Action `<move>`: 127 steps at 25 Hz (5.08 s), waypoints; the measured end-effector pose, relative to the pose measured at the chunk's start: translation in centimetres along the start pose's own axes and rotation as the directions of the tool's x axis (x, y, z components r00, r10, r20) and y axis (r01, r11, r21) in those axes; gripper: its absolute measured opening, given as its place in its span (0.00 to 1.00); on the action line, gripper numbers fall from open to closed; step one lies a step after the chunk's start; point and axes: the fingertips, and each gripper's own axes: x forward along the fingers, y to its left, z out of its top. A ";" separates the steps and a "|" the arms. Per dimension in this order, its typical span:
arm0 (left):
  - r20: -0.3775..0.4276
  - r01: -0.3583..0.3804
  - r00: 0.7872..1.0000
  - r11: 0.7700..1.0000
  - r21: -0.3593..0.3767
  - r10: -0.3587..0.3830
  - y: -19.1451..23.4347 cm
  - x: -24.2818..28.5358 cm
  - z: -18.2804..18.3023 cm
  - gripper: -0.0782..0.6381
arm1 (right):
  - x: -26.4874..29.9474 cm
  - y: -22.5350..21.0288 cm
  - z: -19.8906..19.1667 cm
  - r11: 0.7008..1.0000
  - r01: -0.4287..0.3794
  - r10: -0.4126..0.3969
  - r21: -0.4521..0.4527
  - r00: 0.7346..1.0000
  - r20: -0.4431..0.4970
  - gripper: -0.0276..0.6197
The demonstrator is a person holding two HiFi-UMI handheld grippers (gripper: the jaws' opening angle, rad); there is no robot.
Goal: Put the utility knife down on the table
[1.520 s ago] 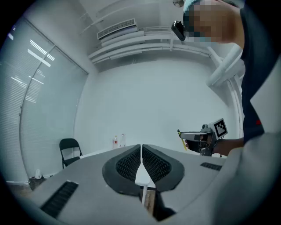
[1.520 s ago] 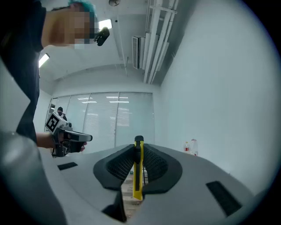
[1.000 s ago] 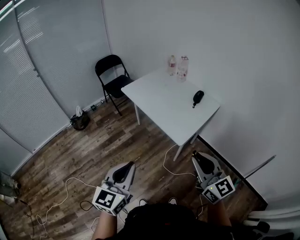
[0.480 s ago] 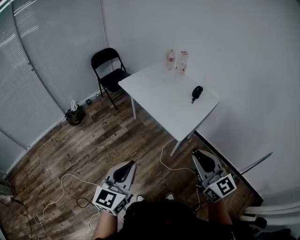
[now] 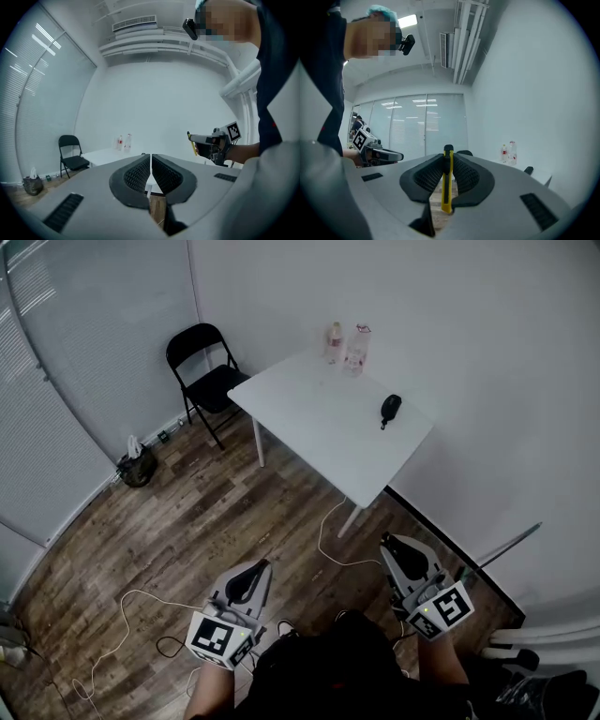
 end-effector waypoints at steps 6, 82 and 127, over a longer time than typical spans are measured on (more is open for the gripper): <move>-0.021 0.011 1.000 1.000 -0.005 -0.012 0.2 3.0 -0.4 0.15 | 0.7 -1.8 -1.7 0.999 0.016 -0.018 -0.034 0.999 -0.047 0.16; -0.219 0.130 0.964 0.986 -0.106 -0.151 14.8 37.3 -0.9 0.15 | 24.2 -34.9 -34.0 0.960 0.276 -0.139 0.056 0.637 -0.759 0.16; -0.130 0.215 0.967 0.976 -0.040 -0.218 9.4 39.1 3.6 0.15 | 20.1 -33.2 -12.2 0.969 0.246 -0.231 0.009 0.922 -0.312 0.09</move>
